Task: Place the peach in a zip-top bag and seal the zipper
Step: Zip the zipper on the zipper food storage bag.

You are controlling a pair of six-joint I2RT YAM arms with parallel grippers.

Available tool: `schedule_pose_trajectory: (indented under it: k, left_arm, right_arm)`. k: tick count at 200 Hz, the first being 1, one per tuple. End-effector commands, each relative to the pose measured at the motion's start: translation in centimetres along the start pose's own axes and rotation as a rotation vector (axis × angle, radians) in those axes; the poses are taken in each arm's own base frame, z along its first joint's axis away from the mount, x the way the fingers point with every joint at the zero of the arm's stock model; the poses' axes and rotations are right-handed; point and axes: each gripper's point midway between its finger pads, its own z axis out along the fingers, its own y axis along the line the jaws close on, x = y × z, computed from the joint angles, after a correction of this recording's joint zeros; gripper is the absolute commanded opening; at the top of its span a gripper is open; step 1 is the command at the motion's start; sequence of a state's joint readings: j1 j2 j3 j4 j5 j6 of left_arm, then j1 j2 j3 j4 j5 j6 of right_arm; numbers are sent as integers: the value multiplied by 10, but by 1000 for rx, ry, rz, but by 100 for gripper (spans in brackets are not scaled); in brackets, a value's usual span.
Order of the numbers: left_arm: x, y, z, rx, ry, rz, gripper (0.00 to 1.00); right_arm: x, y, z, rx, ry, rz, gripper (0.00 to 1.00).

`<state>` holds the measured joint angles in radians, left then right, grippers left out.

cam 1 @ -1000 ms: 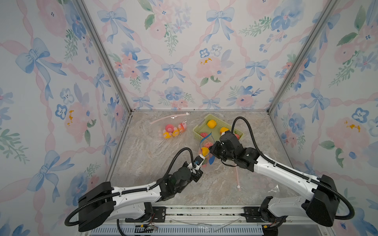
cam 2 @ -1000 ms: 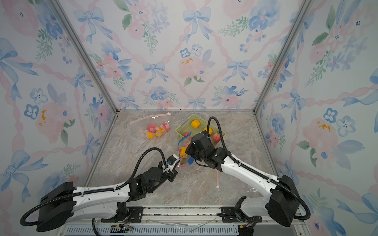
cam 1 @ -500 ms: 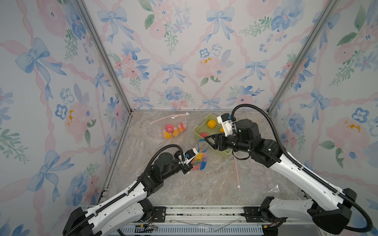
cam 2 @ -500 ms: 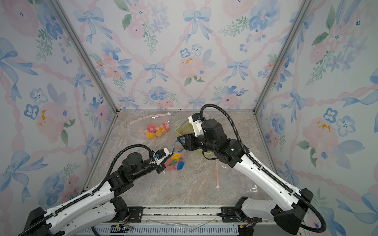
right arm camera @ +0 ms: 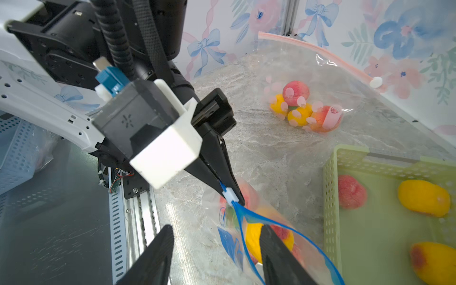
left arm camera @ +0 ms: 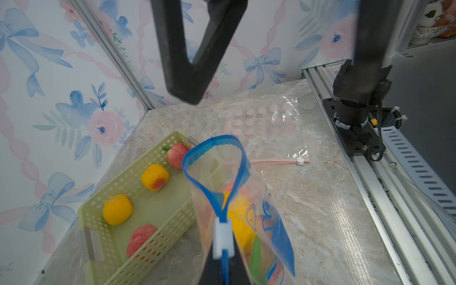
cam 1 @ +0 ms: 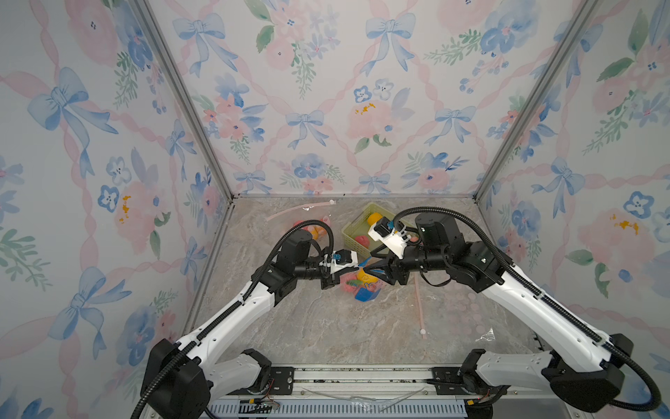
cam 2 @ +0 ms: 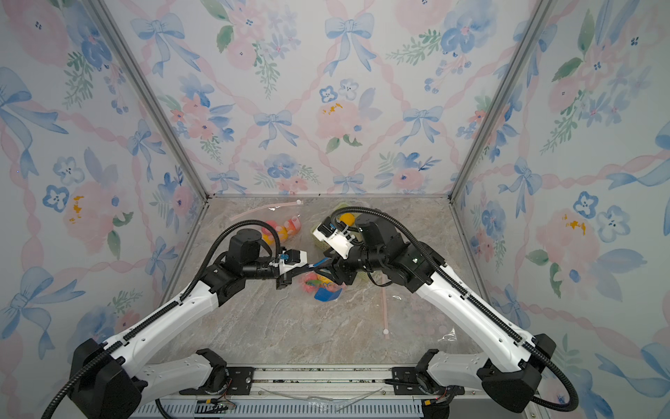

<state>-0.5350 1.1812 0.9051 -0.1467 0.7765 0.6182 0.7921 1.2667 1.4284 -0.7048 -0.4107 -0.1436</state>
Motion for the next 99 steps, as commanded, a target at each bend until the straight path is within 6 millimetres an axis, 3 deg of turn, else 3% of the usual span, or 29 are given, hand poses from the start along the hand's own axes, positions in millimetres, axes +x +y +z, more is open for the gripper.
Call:
schedule_pose_trajectory:
  k: [1, 99]
  left_arm:
    - [-5, -16, 0, 125, -26, 19, 0]
    - [-16, -19, -2, 181, -64, 11, 0]
  right_arm:
    - [3, 10, 6, -53, 39, -93, 56]
    - [14, 10, 28, -92, 81, -126, 39]
